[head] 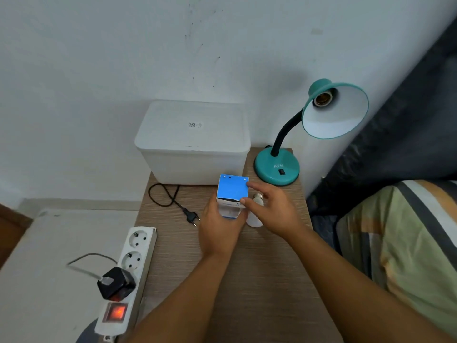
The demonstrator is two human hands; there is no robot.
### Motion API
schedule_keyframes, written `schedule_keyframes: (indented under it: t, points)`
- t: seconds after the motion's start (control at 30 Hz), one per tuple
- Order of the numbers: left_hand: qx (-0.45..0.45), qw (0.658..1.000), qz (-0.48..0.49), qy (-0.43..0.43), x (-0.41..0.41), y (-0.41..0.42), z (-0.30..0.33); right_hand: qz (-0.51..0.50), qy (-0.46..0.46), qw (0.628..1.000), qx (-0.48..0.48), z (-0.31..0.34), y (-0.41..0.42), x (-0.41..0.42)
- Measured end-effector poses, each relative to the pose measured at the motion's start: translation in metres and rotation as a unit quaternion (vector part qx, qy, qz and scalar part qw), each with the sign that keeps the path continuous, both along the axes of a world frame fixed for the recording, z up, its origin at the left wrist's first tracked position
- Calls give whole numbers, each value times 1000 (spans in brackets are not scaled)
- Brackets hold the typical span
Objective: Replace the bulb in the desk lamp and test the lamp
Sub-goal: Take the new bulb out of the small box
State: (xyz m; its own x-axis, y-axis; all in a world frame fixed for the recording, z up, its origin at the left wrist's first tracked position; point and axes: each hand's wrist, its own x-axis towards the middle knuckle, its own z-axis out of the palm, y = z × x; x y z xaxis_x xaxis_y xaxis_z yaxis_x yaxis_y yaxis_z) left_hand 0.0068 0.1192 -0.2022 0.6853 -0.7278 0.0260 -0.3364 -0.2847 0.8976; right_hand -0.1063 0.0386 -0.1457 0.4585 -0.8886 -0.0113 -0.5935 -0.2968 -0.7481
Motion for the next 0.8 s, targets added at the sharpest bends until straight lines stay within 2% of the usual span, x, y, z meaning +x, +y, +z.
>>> schedule_keyframes:
  t: [0.5,0.67,0.8]
  points:
    - [18,999,15,-23,1,-2,3,51,52,994,-87,0,-10,-1]
    - [16,999,11,-29,1,-1,3,10,8,992,-124,8,-10,6]
    - [22,999,9,-28,2,-1,0,-57,-46,992,-102,25,-13,15]
